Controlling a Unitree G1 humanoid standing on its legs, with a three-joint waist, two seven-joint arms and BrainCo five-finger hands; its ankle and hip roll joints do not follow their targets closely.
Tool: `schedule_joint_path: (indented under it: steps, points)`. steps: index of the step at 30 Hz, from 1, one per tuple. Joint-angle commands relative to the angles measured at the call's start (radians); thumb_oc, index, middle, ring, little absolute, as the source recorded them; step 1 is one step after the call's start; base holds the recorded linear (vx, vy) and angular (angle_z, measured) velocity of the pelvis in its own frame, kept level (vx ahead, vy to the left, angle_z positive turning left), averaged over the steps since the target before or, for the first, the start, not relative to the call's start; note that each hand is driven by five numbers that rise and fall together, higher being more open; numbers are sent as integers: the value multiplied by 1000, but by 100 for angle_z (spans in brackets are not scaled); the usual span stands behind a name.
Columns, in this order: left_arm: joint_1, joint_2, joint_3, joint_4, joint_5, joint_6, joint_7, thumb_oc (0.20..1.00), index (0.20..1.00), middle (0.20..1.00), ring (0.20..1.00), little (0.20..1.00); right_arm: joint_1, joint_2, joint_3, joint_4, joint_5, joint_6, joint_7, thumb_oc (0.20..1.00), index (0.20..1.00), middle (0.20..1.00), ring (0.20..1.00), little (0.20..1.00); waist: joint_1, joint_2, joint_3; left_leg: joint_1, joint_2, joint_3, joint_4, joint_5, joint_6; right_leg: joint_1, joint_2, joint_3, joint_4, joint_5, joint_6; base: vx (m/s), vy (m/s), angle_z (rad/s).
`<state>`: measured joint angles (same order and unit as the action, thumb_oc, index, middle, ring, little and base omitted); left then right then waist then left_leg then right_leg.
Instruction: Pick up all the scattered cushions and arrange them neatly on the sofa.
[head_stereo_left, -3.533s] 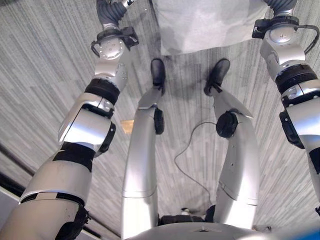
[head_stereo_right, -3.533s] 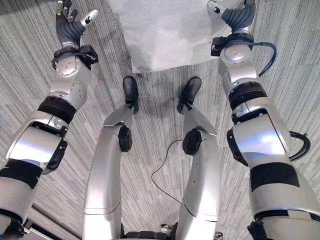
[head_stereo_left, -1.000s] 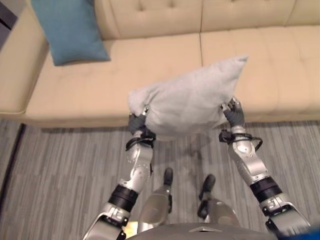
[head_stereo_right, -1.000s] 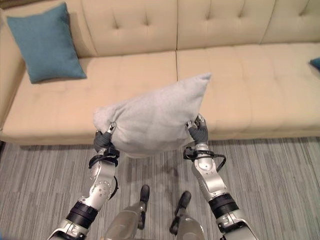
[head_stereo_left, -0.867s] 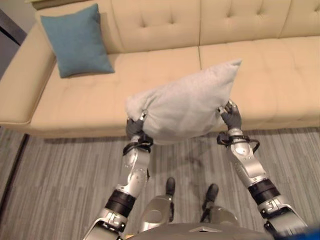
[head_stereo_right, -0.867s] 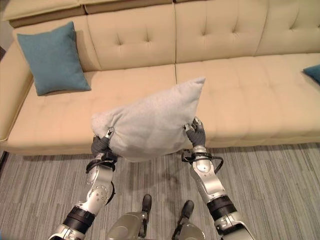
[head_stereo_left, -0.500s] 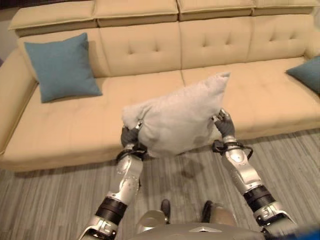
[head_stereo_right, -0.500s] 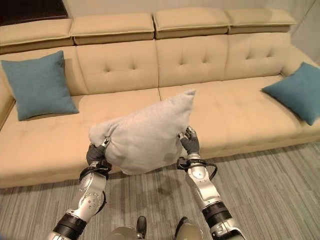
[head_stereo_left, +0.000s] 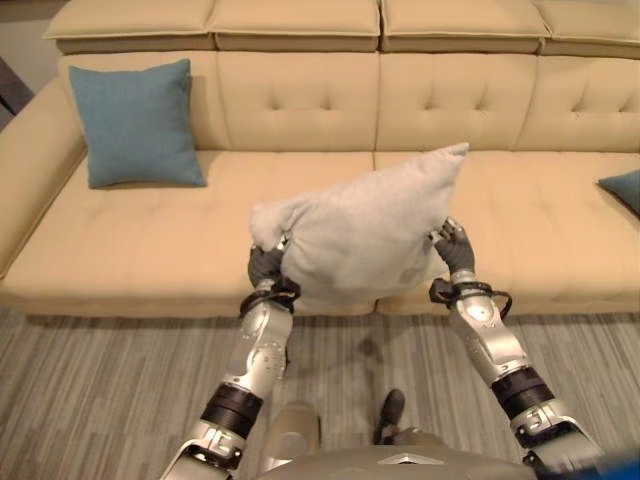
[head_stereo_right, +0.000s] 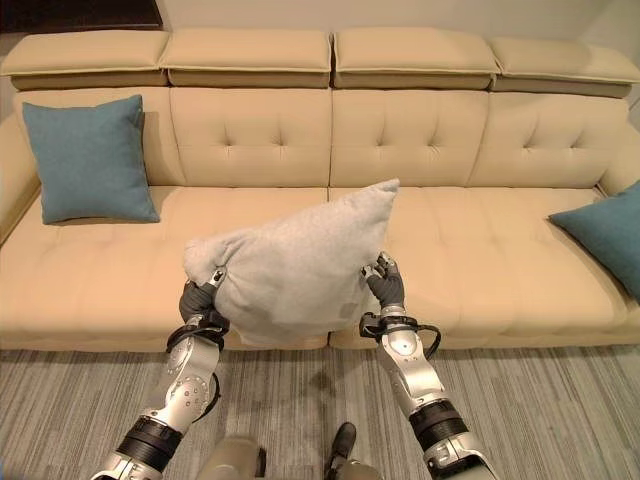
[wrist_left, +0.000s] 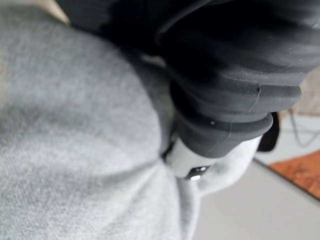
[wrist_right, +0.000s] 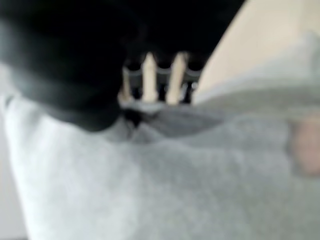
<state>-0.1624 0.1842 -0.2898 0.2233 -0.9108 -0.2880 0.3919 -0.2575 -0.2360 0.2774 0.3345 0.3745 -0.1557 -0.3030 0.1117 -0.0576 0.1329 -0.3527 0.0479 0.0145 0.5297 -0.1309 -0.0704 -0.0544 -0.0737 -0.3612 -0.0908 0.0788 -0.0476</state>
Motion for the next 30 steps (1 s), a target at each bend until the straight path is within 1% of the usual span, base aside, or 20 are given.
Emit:
schedule_joint_path:
  steps: [1,2,3,4,5,7,8,10,11,12,13,14,15,18,19,20,21,23,24,30]
  points:
    - [-188,-24,-110,-52,69,-31,-89,200,200,200,200,200,-122,51,44,-101,10,-93,29,200,200,200,200,200,18,-19,-15,102,-48,34,-226,17,36,68,-30,2,59,-77,150,238,116,29]
    - [-192,-21,-111,-51,68,-30,-78,200,200,200,200,200,-132,57,45,-82,15,-95,18,200,200,200,200,200,37,-10,-18,42,-46,43,-335,111,26,100,2,9,52,-111,147,246,123,19]
    - [-190,-17,-108,-55,65,-30,-76,200,200,200,200,200,-132,64,43,-78,22,-95,14,200,200,200,200,200,52,-7,-16,23,-44,50,-384,141,17,117,17,14,54,-128,144,251,121,6]
    - [-189,-16,-108,-55,65,-30,-76,200,200,200,200,200,-131,64,43,-77,22,-95,14,200,200,200,200,200,55,-9,-12,31,-45,53,-388,141,17,122,15,17,55,-131,144,257,115,-6]
    - [-177,-8,-112,-65,61,-27,-80,200,200,200,200,200,-131,77,41,-72,25,-91,11,200,200,200,200,200,76,-8,-10,22,-28,62,-414,181,11,146,35,22,67,-149,139,250,124,-21]
    - [-173,-3,-110,-67,59,-25,-81,200,200,200,200,200,-133,86,49,-68,20,-90,15,200,200,200,200,200,87,-13,-16,39,-30,50,-431,183,19,151,37,23,73,-151,141,245,134,-48]
    - [-163,18,-103,-70,53,-16,-83,200,200,200,200,200,-128,106,55,-63,15,-86,27,200,200,200,200,200,102,-25,-25,63,-39,21,-431,200,31,162,40,30,102,-170,149,239,142,-62]
    - [-146,48,-100,-79,49,-5,-88,200,200,200,200,200,-129,124,64,-57,16,-83,44,200,200,200,200,200,113,-38,-27,100,-38,15,-442,187,49,145,27,32,191,-171,166,224,138,-48]
    - [-146,48,-100,-79,49,-4,-88,200,200,200,200,200,-130,123,64,-57,16,-83,44,200,200,200,200,200,113,-38,-29,98,-38,15,-443,189,49,143,28,32,190,-169,166,180,163,-40]
    - [-144,78,-95,-83,52,-1,-84,200,200,200,200,200,-146,141,66,-52,22,-82,57,200,200,200,200,200,111,-27,-14,143,-29,11,-431,167,73,82,-10,31,368,-133,205,110,121,-32]
    - [-144,78,-95,-83,52,-1,-84,200,200,200,200,200,-146,141,66,-52,22,-82,57,200,200,200,200,200,111,-27,-15,142,-29,11,-431,167,73,82,-10,31,368,-132,205,213,197,-41]
    - [-152,87,-97,-81,61,3,-81,200,200,200,200,200,-154,154,73,-51,27,-77,69,200,200,200,200,200,95,-18,-5,180,-25,5,-432,142,92,27,-31,48,443,-99,222,169,110,-23]
    - [-152,88,-95,-85,63,2,-81,200,200,200,200,200,-157,156,78,-48,26,-71,74,200,200,200,200,200,90,-15,-4,200,-25,-1,-443,134,97,1,-43,53,439,-90,218,228,105,-15]
    - [-140,91,-96,-106,71,1,-87,200,200,200,200,200,-156,151,76,-49,22,-73,78,200,200,200,200,200,78,-1,-1,237,-17,-14,-462,110,98,-31,-81,46,325,-70,213,210,-13,19]
    - [-144,85,-103,-107,79,-8,-95,200,200,200,200,200,-154,143,68,-60,18,-79,73,200,200,200,200,200,60,3,5,254,-27,-41,-466,98,93,-65,-82,105,240,-49,214,287,-17,10]
    - [-147,77,-109,-103,90,-9,-91,200,200,200,200,200,-151,134,60,-66,14,-85,62,200,200,200,200,200,47,4,10,265,-35,-52,-469,86,89,-80,-85,139,202,-24,222,313,-31,18]
    - [-159,72,-120,-97,80,-13,-102,200,200,200,200,200,-153,126,52,-67,14,-83,59,200,200,200,200,200,43,-2,12,274,-48,-69,-465,68,84,-52,-77,159,160,-29,220,225,-22,57]
    - [-159,63,-123,-98,80,-17,-104,200,200,200,200,200,-156,127,47,-64,9,-81,54,200,200,200,200,200,38,-6,9,275,-54,-70,-464,66,81,-50,-79,153,149,-12,227,203,-56,97]
    - [-173,50,-129,-98,83,-16,-100,200,200,200,200,200,-160,123,47,-56,10,-88,48,200,200,200,200,200,31,-11,-9,286,-42,-83,-483,63,58,-22,-68,116,94,-6,218,267,-109,65]
    - [-226,12,-149,-91,79,-23,-88,200,200,200,200,200,-155,88,47,-64,13,-90,34,200,200,200,200,200,3,-1,-22,264,-1,-82,-510,84,9,-4,-48,41,49,-34,193,134,-70,36]
